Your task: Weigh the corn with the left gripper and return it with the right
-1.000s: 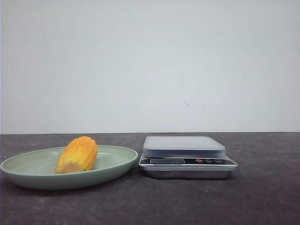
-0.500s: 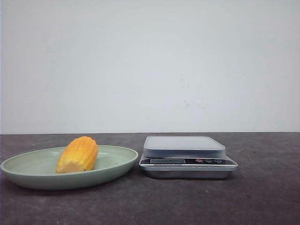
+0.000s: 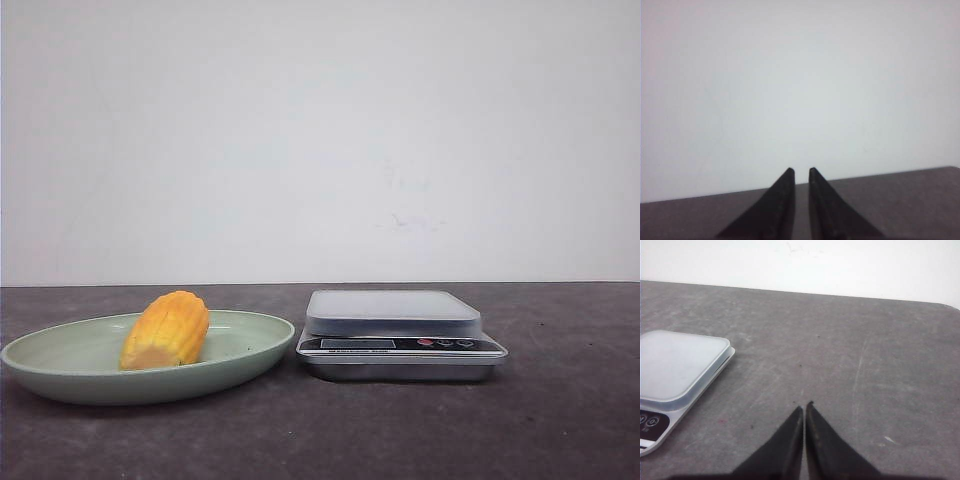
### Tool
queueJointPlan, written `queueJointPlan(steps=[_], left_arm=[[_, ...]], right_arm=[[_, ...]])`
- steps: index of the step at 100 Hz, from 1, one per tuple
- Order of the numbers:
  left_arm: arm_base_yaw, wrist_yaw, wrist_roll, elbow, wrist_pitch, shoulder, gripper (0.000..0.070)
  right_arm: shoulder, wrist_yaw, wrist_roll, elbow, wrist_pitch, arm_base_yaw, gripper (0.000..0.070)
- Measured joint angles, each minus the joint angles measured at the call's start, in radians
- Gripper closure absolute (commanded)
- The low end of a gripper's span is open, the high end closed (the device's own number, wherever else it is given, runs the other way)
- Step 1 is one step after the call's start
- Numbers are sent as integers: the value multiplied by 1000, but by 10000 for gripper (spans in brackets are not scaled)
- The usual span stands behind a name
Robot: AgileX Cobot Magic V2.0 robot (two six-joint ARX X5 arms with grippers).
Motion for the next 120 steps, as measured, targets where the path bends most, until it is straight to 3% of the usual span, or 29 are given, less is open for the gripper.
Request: queueJointPlan(steps=[17,31,46,57,78,120], left_arm=[[92,129,-85,-459,227,-178,684],[149,137,-169,-732,254,-270,684],[220,137,-193,-925,404,-364,684],[280,137,-197,-1008,475,-435,684],[381,137,-192,-1106,483,-486,684],[393,144,-146,-1205,509,-522,684]], right_arm=[[0,0,0,0,0,0,700],[0,0,0,0,0,0,700],[0,0,0,0,0,0,700],[0,0,0,0,0,0,700],[0,0,0,0,0,0,700],[0,0,0,0,0,0,700]])
